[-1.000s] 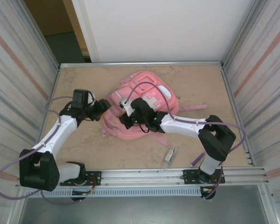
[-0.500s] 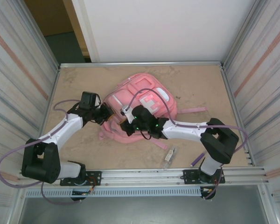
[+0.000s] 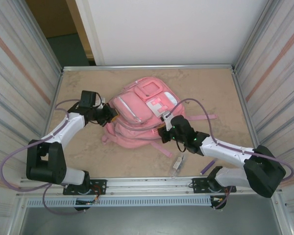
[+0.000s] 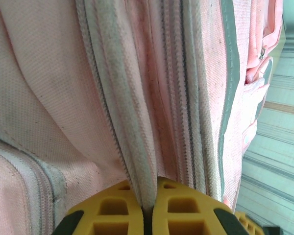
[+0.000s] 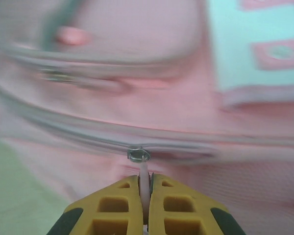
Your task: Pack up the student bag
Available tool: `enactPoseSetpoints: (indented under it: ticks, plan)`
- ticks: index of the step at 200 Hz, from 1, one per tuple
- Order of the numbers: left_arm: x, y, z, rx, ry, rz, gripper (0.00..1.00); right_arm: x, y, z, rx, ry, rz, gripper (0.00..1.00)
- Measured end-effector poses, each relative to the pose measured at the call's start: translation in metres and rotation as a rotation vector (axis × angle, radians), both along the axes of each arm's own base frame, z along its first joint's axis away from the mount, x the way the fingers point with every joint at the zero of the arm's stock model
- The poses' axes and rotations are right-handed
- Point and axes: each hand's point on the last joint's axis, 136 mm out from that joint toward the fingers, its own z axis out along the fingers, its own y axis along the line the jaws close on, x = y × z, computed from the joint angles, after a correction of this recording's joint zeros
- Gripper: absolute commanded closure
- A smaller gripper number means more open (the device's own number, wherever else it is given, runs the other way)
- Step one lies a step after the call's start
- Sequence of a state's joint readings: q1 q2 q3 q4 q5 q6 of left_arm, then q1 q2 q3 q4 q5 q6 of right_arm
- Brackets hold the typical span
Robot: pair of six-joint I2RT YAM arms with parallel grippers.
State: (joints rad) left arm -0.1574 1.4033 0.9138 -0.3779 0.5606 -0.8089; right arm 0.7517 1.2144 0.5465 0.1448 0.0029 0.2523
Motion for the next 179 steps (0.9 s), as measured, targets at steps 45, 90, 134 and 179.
enactPoseSetpoints:
  ticks: [45,90,134,179]
  plan:
    - [-0.003,-0.008,0.003,-0.037,-0.005,-0.053,0.97,0.027,-0.03,-0.009,0.027,0.024,-0.088,0.93]
    - [-0.003,0.0,0.006,-0.045,-0.007,-0.045,0.53,0.032,-0.052,-0.02,-0.035,0.049,-0.135,0.71]
    - [-0.012,0.005,0.024,-0.043,-0.041,-0.037,0.51,0.02,-0.061,0.007,-0.102,-0.01,-0.095,0.63]
    - [-0.02,-0.008,0.033,-0.035,-0.038,-0.056,0.49,0.021,-0.043,0.054,-0.126,-0.129,-0.004,0.6]
